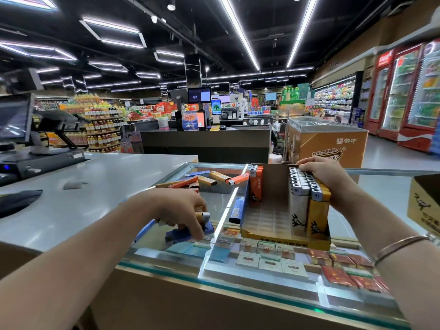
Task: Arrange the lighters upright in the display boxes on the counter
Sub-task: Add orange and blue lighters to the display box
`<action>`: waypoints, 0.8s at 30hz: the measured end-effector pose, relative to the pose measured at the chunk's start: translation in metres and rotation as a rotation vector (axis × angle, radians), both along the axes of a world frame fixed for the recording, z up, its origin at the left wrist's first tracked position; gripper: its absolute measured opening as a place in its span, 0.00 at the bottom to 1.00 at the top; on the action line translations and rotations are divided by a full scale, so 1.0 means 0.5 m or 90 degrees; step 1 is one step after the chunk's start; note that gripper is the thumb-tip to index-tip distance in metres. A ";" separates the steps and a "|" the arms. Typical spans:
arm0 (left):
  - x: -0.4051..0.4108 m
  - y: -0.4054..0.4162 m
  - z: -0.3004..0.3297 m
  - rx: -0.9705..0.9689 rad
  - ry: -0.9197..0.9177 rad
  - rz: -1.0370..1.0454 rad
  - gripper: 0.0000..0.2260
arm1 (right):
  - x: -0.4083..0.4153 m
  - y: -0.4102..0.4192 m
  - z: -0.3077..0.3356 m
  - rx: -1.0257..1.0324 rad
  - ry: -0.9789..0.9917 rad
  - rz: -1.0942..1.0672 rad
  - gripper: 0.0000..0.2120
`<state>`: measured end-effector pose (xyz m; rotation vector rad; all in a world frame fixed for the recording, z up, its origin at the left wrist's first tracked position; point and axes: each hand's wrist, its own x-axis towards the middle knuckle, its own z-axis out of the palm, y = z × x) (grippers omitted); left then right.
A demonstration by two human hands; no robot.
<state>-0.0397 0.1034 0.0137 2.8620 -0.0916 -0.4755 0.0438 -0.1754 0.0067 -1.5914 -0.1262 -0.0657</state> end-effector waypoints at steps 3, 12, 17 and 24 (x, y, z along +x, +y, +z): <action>0.012 -0.005 0.001 -0.035 0.009 -0.012 0.13 | 0.001 0.000 0.001 -0.007 -0.002 0.001 0.05; 0.044 -0.013 0.012 -0.419 -0.002 -0.032 0.12 | 0.006 -0.002 0.001 -0.080 -0.010 0.015 0.05; 0.074 -0.076 0.020 -0.766 -0.117 -0.039 0.12 | -0.002 -0.002 0.012 -0.167 -0.053 -0.007 0.04; 0.143 -0.166 0.011 -1.093 -0.228 0.091 0.13 | -0.033 -0.006 0.051 -0.166 -0.330 -0.013 0.09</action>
